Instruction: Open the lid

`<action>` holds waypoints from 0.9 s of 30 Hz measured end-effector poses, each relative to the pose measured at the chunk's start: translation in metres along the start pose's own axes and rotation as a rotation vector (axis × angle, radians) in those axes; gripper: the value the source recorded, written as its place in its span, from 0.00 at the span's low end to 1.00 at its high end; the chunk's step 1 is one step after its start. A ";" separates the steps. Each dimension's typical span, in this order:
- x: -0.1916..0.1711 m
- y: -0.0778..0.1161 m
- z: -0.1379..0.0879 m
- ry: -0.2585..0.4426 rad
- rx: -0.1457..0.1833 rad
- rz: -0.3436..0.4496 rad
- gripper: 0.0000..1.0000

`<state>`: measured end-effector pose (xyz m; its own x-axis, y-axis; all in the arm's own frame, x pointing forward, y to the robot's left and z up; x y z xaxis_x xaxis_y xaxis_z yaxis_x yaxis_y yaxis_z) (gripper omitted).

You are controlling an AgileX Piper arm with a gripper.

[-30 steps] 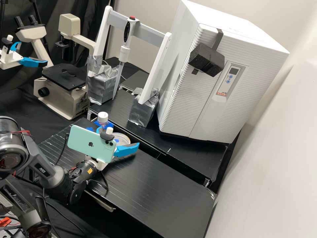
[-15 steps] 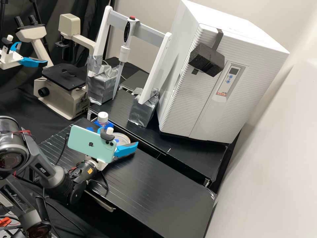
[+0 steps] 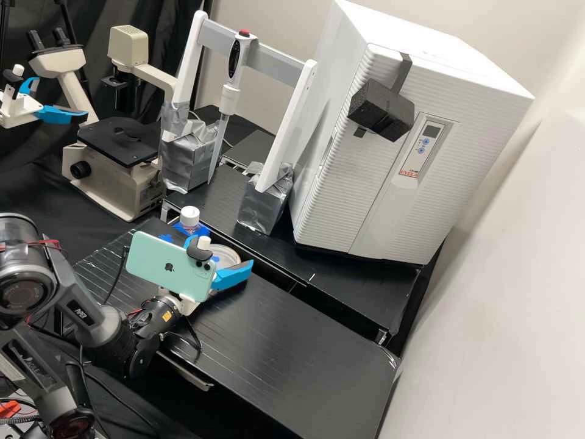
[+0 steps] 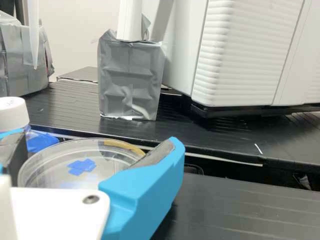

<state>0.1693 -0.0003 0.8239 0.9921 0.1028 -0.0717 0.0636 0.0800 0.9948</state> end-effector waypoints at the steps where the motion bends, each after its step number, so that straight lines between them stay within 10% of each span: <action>1: 0.000 0.000 0.000 0.000 0.000 0.000 0.00; 27: -0.015 0.024 -0.001 -0.025 0.053 0.147 0.00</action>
<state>0.1558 0.0009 0.8484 0.9935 0.0845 0.0758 -0.0772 0.0134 0.9969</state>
